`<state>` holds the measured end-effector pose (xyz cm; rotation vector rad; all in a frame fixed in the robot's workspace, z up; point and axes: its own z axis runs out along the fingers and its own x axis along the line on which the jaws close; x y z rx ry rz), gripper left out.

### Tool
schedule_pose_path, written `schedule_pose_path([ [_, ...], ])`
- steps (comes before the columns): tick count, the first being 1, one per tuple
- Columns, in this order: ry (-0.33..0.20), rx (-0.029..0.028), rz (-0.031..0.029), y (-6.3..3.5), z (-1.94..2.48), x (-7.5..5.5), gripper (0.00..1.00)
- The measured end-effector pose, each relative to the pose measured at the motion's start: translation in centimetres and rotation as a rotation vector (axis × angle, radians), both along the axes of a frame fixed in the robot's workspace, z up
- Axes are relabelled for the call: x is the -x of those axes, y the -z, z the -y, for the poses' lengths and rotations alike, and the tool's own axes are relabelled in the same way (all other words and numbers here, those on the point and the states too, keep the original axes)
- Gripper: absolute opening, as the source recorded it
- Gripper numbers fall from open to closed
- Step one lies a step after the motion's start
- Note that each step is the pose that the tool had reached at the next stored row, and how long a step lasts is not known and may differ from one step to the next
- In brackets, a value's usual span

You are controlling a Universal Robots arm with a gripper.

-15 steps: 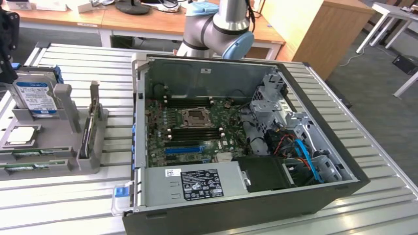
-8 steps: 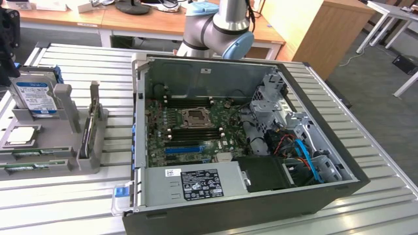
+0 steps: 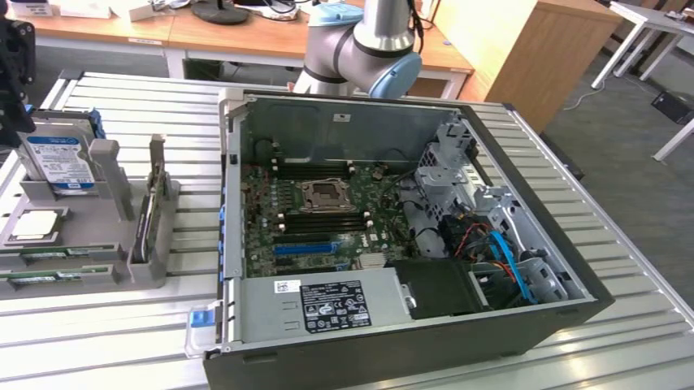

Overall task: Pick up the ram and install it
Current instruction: 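Pick up the ram and move it above insertion slot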

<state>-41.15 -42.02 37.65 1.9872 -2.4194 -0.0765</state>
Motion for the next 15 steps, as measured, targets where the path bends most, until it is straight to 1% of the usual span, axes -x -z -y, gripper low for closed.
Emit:
schedule_pose_path([
  [15,-0.019,-0.0001,0.0002,1.35,0.0,0.0,0.3],
])
